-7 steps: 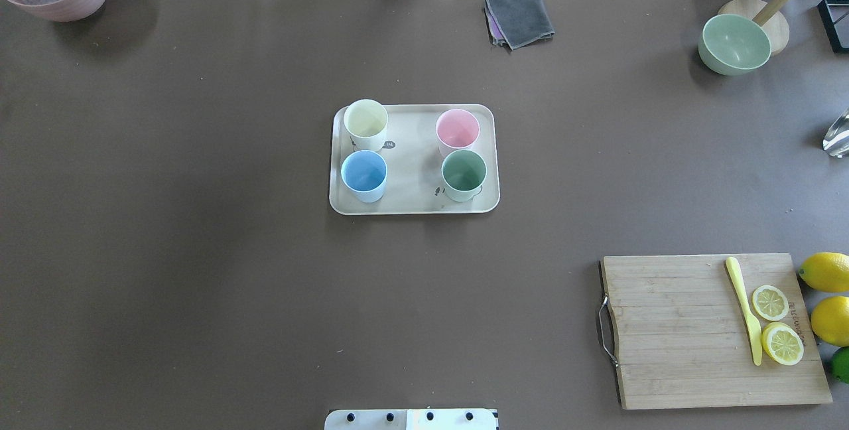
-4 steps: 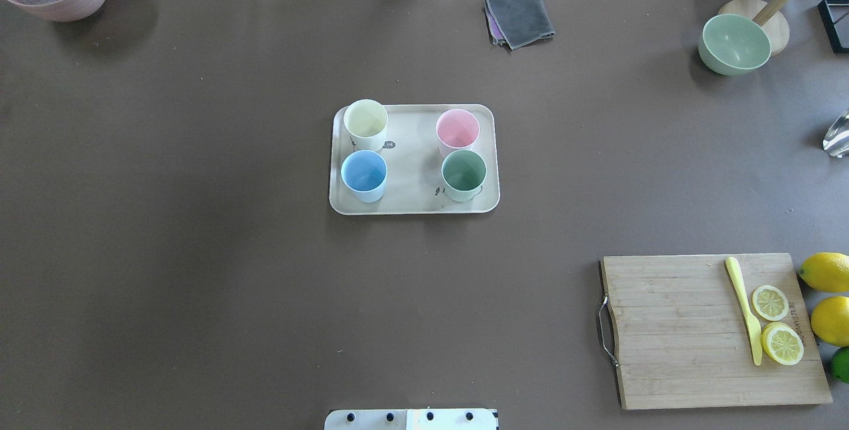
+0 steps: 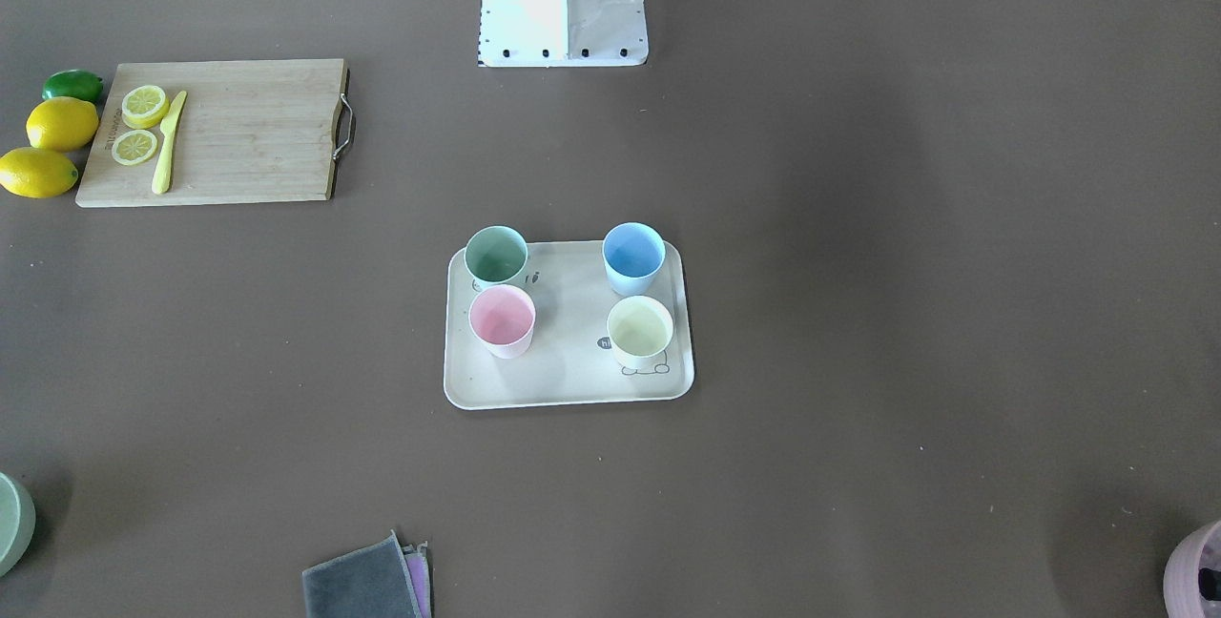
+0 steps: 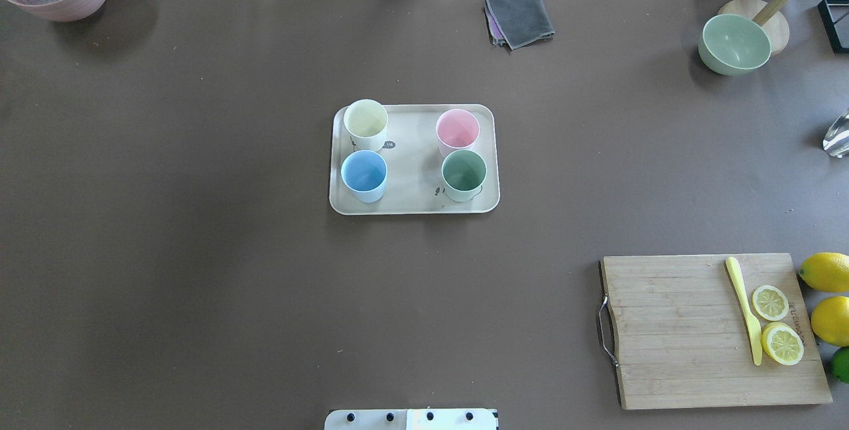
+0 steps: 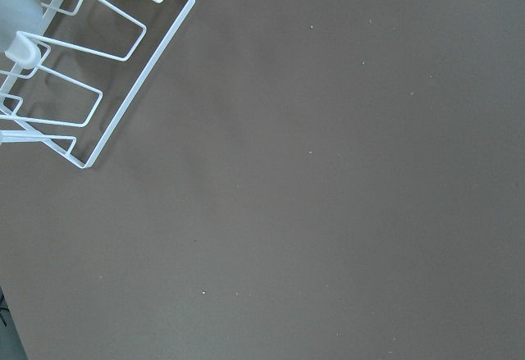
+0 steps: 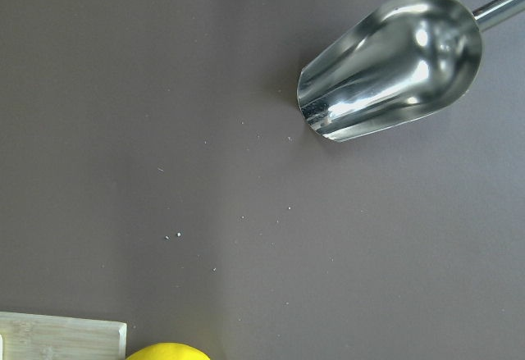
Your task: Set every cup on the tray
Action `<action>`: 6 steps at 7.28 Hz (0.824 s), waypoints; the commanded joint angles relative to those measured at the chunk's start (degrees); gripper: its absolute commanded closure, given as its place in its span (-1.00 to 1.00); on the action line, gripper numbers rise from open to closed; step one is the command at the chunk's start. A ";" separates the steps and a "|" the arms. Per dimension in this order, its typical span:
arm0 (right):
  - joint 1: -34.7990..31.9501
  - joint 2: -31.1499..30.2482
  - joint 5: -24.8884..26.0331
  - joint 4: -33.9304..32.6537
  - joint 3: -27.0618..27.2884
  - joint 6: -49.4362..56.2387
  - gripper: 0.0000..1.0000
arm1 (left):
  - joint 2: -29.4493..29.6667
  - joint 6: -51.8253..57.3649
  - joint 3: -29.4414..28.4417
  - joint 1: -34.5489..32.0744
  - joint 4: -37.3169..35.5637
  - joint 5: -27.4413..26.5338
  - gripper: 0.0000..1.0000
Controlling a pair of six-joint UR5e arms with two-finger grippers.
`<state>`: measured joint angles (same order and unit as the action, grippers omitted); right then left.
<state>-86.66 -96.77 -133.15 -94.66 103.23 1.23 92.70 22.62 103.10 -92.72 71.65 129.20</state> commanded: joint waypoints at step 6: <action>0.17 -0.79 -0.26 4.29 -0.66 -0.18 -1.00 | 0.20 -0.03 -0.09 0.00 0.07 0.00 -0.97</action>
<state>-86.55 -97.09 -133.35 -92.69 102.91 1.16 92.87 22.59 103.04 -92.72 71.72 129.20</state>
